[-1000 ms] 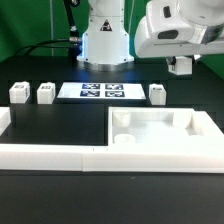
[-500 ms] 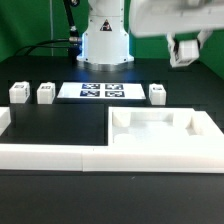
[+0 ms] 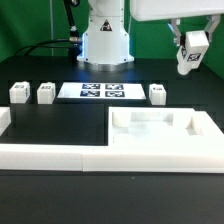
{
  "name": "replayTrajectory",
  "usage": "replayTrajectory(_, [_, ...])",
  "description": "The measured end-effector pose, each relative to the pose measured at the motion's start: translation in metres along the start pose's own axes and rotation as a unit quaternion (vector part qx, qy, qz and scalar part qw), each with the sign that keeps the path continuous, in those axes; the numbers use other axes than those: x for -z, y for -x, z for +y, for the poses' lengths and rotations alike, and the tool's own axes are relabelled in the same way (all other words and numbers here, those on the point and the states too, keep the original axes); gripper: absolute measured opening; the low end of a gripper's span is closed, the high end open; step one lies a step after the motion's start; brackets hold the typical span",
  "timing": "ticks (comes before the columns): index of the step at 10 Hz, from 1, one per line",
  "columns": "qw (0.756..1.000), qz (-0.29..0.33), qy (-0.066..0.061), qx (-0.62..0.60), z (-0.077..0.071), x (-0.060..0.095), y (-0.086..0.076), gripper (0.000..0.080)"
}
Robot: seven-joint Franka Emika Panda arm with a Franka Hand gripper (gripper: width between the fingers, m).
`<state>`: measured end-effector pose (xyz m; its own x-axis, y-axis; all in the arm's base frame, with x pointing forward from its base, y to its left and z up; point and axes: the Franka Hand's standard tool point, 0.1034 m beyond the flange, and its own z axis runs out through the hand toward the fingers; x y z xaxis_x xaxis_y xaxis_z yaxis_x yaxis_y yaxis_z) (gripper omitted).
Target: Assemble square table
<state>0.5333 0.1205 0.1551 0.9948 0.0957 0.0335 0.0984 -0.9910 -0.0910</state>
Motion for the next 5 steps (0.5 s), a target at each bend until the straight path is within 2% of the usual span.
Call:
replayTrajectory(1, [1.000, 0.027, 0.000, 0.003, 0.002, -0.002, -0.005, 0.0291])
replayTrajectory(2, [0.997, 0.081, 0.000, 0.009, 0.010, -0.003, -0.026, 0.0291])
replayTrajectory(4, [0.990, 0.143, 0.001, 0.005, 0.020, 0.017, -0.067, 0.0291])
replayTrajectory(5, [0.984, 0.177, -0.001, 0.004, 0.017, 0.021, -0.078, 0.0291])
